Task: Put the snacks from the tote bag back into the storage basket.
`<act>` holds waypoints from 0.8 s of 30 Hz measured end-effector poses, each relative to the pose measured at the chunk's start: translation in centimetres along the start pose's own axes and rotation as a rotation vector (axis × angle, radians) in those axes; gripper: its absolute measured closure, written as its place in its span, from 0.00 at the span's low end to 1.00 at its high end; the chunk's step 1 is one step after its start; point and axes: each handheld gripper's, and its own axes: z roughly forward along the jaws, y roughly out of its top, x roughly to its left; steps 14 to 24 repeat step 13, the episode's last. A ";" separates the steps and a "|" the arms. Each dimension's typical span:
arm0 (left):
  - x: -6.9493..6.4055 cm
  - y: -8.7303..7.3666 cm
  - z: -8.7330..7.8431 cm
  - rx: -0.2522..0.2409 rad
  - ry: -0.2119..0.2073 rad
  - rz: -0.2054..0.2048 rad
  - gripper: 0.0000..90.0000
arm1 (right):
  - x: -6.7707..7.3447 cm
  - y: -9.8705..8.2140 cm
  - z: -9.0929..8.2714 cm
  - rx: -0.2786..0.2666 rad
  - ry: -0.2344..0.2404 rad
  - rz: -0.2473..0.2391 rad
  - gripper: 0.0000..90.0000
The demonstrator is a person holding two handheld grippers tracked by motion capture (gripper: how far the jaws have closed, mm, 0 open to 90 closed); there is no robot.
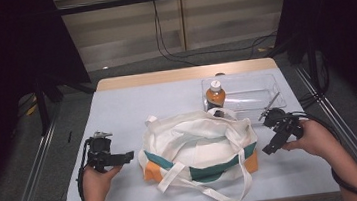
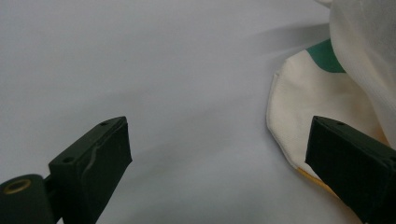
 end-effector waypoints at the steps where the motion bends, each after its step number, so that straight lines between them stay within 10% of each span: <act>1: 0.0 0.0 0.0 0.002 0.003 0.006 0.07 | 0.0 0.0 0.0 0.006 0.000 0.002 0.12; 24: 0.0 0.2 -0.1 0.000 0.002 0.010 0.07 | 0.0 -0.9 -0.2 -0.071 -0.026 0.038 0.13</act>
